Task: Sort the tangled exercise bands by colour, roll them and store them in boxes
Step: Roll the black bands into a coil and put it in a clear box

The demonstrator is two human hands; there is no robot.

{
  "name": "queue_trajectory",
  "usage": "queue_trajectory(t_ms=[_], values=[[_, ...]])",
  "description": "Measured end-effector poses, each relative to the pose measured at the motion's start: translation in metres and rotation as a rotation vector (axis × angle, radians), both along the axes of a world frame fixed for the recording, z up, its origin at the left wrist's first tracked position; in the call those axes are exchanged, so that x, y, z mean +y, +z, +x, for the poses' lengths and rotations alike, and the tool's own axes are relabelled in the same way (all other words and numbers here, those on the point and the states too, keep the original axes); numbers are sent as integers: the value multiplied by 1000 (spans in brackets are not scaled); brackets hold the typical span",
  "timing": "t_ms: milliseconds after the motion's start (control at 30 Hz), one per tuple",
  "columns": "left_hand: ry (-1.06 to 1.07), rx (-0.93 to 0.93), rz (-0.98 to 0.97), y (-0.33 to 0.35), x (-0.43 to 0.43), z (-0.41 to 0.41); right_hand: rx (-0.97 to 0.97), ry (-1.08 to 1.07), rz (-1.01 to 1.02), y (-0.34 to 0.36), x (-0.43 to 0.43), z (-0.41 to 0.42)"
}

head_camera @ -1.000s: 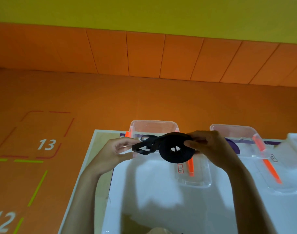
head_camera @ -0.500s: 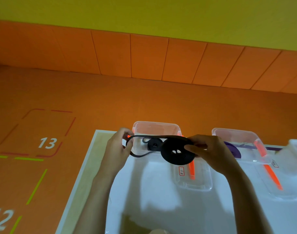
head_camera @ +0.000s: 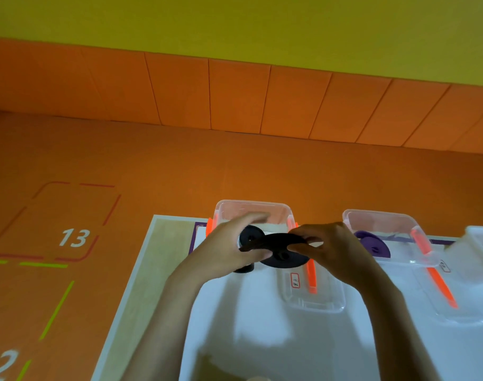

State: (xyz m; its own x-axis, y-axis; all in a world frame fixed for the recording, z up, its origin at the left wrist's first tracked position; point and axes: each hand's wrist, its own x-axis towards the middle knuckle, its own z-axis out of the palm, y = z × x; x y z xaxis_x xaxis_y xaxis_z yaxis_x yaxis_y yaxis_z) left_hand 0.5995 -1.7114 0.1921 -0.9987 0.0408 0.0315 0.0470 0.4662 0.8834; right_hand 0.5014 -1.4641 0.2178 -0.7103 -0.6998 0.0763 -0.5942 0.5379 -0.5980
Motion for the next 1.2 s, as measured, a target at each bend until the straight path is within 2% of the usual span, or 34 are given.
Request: queue_trajectory(t_ms=[267, 400, 633, 767, 833, 967, 1100, 1200], values=[[-32, -9, -109, 0, 1, 1, -56, 13, 10, -2, -9, 8], [-35, 11, -279, 8, 3, 2, -89, 82, 65, 1, -18, 14], [-44, -9, -422, 15, 8, 7, -88, 101, 145, -7, -22, 6], [13, -52, -323, 16, 10, 12, -191, 57, 87, -8, -16, 6], [50, -76, -270, 17, 10, 14, -156, 48, 66, -10, -16, 8], [70, -77, -316, 19, 12, 13, -130, 53, 9, -12, -19, 15], [82, -73, -277, 22, 10, 14, -63, 90, -22, -12, -23, 21], [84, -66, -232, 22, 11, 14, -79, 83, -87, -13, -26, 23]])
